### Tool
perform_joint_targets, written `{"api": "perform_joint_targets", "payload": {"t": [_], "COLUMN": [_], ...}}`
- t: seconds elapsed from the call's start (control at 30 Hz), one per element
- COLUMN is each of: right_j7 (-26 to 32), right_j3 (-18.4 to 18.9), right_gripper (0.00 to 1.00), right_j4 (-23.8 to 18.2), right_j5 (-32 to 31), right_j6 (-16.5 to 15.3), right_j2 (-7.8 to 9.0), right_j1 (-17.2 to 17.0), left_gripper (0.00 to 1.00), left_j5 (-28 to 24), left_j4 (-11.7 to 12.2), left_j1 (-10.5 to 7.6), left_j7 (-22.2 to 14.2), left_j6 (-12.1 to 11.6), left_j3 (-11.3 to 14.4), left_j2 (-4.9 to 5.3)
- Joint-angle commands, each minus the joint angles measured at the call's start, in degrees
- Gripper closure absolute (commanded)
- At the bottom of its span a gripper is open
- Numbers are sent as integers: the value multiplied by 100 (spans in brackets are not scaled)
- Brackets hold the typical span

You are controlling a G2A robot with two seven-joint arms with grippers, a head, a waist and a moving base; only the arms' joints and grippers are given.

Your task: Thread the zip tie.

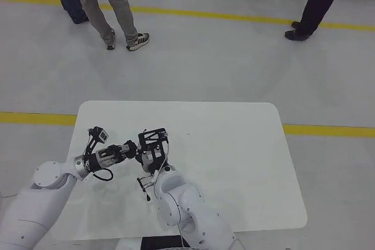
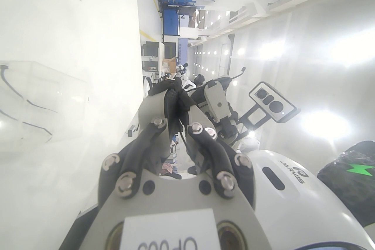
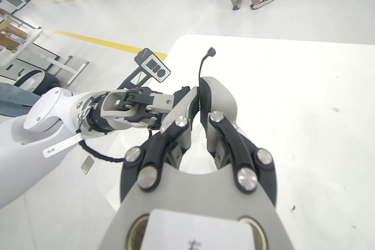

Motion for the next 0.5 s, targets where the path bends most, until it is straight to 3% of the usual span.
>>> {"api": "perform_joint_targets", "payload": {"t": [0.0, 0.47], "right_j7": [16, -7], "right_j3": [-2, -9], "right_gripper": [100, 100], "right_j4": [16, 1], "right_j5": [0, -31], "right_j6": [8, 46], "right_j2": [-3, -9], "right_j1": [9, 14], "left_gripper": [100, 100], "left_j5": [0, 0], "left_j4": [0, 0], "left_j1": [0, 0], "left_j7": [0, 0], "left_j6": [0, 0], "left_j3": [0, 0], "left_j2": [0, 0]}}
